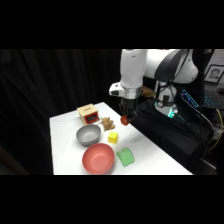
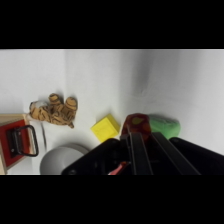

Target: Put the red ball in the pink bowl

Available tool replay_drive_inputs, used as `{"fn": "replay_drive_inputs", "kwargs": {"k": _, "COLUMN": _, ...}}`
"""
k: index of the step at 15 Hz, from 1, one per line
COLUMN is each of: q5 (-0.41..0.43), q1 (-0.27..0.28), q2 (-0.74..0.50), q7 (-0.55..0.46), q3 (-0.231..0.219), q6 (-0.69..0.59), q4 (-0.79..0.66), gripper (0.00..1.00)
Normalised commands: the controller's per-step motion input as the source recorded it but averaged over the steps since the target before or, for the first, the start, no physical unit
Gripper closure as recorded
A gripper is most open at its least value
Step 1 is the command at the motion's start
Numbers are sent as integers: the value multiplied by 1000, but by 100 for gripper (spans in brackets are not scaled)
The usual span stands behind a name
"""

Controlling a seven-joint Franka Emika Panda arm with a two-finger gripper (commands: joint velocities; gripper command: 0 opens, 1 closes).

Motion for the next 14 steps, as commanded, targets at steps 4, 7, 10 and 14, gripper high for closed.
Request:
{"fn": "replay_drive_inputs", "kwargs": {"k": 4, "q5": 57, "q1": -107, "q2": 349, "q7": -53, "q3": 57, "q6": -119, "q4": 490, "gripper": 97}}
{"fn": "replay_drive_inputs", "kwargs": {"k": 7, "q5": 56, "q1": -65, "q2": 416, "q7": -32, "q3": 25, "q6": -96, "q4": 526, "gripper": 97}}
{"fn": "replay_drive_inputs", "kwargs": {"k": 10, "q5": 40, "q1": -18, "q2": 376, "q7": -8, "q3": 4, "q6": -88, "q4": 516, "gripper": 97}}
{"fn": "replay_drive_inputs", "kwargs": {"k": 14, "q5": 3, "q1": 18, "q2": 353, "q7": 50, "q3": -36, "q6": -29, "q4": 484, "gripper": 97}}
